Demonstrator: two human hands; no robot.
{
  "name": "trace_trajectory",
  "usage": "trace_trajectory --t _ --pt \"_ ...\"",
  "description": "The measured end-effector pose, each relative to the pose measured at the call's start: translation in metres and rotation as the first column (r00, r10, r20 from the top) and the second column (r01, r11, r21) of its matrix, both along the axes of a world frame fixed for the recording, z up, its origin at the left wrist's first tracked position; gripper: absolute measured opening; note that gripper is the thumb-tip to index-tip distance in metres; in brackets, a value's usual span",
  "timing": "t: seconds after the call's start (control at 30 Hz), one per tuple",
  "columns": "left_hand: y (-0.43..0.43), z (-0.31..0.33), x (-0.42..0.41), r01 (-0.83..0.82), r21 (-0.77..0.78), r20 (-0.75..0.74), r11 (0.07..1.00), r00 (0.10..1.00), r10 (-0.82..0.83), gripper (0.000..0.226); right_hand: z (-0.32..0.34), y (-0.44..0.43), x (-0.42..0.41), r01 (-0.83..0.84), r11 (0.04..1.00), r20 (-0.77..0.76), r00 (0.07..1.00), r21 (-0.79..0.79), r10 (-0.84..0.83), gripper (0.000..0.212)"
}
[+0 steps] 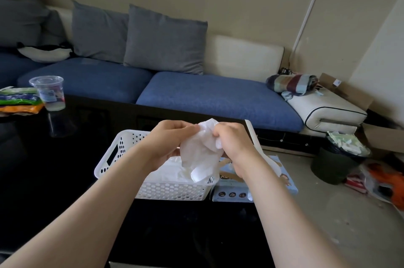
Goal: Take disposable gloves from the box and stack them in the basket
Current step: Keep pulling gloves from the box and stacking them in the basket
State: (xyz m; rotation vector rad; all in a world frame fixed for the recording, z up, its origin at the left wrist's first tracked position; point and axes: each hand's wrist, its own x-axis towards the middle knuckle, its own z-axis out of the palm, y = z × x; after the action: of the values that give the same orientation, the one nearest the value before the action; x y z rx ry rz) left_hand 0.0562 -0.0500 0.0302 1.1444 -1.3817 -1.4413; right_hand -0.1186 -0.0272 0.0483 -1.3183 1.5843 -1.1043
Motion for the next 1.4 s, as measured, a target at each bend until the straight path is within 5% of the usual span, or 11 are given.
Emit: trace_trajectory --t 0.13,0.3,0.5,0.67,0.73,0.83,0.9,1.0,1.07,1.2,1.4 --pt "0.0 0.0 0.002 -0.095 -0.031 -0.062 0.995 0.994 0.093 0.03 -0.001 -0.002 -0.002 0.13 0.988 0.033 0.99 0.087 -0.134 0.021" --pt "0.005 0.007 0.002 -0.035 -0.025 -0.132 0.999 0.991 0.031 0.034 -0.007 -0.004 0.0 0.158 0.982 -0.22 0.959 -0.108 -0.178 0.027" --pt "0.009 0.012 0.003 -0.009 -0.059 -0.205 0.998 0.979 -0.004 0.039 0.001 -0.002 -0.003 -0.17 0.984 -0.047 0.985 -0.055 0.168 0.012" --pt "0.012 0.014 0.002 0.009 -0.057 -0.301 0.998 0.953 -0.025 0.039 0.001 0.002 -0.008 -0.255 0.967 -0.158 0.955 -0.007 0.251 0.016" --pt "0.013 0.014 0.0 -0.008 -0.039 -0.326 0.999 0.945 -0.005 0.03 0.004 0.004 -0.01 -0.238 0.971 -0.066 0.969 -0.008 0.236 0.016" --pt "0.012 0.014 -0.003 -0.028 -0.032 -0.352 0.999 0.936 0.015 0.02 0.009 0.007 -0.02 -0.271 0.962 0.271 0.929 0.037 0.251 0.017" --pt "0.012 0.015 -0.005 -0.026 -0.02 -0.352 0.999 0.936 0.017 0.021 0.012 0.009 -0.025 -0.242 0.968 0.283 0.935 0.062 0.215 0.012" --pt "0.01 0.011 -0.006 -0.107 -0.02 -0.225 0.994 0.969 0.1 0.021 0.009 0.01 -0.03 -0.076 0.995 -0.163 0.984 -0.065 0.065 0.03" --pt "0.005 0.006 -0.001 -0.22 -0.138 0.072 0.966 0.97 0.231 0.009 0.002 0.008 -0.028 -0.033 0.994 -0.279 0.96 -0.108 0.001 0.03" --pt "-0.008 -0.012 0.01 -0.188 -0.389 0.556 0.902 0.732 0.393 0.005 -0.012 -0.003 -0.021 -0.021 0.989 -0.44 0.897 -0.144 -0.045 0.028" --pt "-0.011 -0.026 0.026 -0.04 -0.444 0.687 0.895 0.627 0.368 0.031 -0.038 -0.022 0.007 -0.054 0.986 -0.64 0.766 -0.156 -0.059 0.019"
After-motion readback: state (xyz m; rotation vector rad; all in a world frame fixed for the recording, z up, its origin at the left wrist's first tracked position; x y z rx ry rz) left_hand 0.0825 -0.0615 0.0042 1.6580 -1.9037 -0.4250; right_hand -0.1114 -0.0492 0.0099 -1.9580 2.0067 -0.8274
